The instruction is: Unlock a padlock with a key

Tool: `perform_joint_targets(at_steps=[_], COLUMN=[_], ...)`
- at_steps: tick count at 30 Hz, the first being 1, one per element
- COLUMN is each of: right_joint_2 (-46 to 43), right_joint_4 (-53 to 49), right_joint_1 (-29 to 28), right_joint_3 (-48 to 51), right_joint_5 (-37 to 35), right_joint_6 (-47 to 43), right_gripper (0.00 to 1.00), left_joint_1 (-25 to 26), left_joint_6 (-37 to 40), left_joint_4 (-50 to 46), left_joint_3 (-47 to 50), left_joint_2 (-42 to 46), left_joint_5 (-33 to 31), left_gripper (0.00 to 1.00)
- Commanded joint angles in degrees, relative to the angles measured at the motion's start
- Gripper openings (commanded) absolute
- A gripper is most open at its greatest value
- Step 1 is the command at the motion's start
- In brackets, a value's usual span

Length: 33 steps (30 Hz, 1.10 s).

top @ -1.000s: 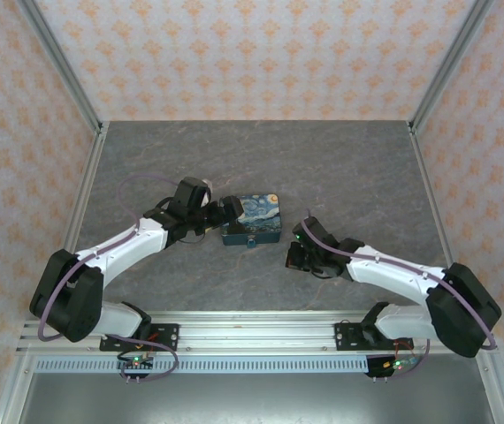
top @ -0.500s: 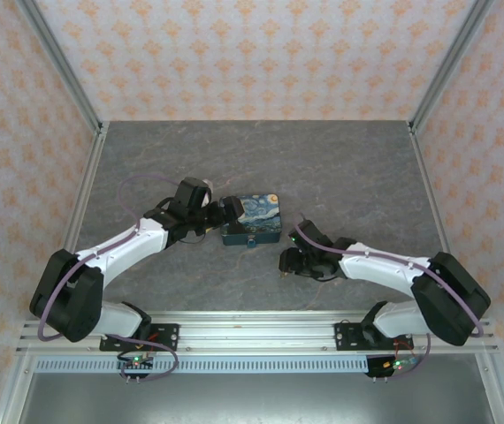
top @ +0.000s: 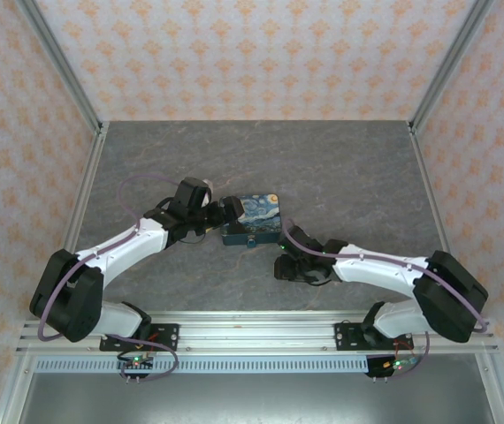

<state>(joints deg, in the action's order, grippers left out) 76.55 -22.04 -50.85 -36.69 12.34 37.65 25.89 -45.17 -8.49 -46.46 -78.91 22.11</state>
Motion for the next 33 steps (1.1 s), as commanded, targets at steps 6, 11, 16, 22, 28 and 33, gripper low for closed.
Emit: perform_joint_targets(at_steps=[6, 11, 16, 22, 28, 33], right_joint_2=[2.96, 5.52, 8.39, 9.05, 8.75, 8.5], right_joint_4=[0.07, 0.3, 1.37, 2.28, -0.18, -0.28], right_joint_1=[-0.3, -0.3, -0.3, -0.51, -0.97, -1.01], right_joint_3=[-4.55, -5.49, -5.51, -4.97, -5.24, -5.15], right_joint_5=[-3.04, -2.52, -0.87, 0.98, -0.51, -1.24], right_joint_6=[-2.44, -3.65, -3.79, -4.0, -5.24, -5.19], right_gripper=[0.47, 0.47, 0.46, 0.4, 0.31, 0.25], left_joint_1=[0.37, 0.36, 0.31, 0.37, 0.35, 0.32], left_joint_6=[-0.27, -0.27, -0.27, -0.13, -0.27, -0.36], left_joint_4=[0.26, 0.47, 0.56, 0.55, 0.69, 0.69], left_joint_3=[-0.77, -0.7, -0.68, -0.76, -0.81, -0.82], left_joint_2=[0.51, 0.32, -0.11, -0.19, -0.38, -0.2], left_joint_5=[-0.11, -0.16, -0.11, -0.22, -0.17, -0.22], left_gripper=[1.0, 1.0, 1.0, 1.0, 1.0, 1.0])
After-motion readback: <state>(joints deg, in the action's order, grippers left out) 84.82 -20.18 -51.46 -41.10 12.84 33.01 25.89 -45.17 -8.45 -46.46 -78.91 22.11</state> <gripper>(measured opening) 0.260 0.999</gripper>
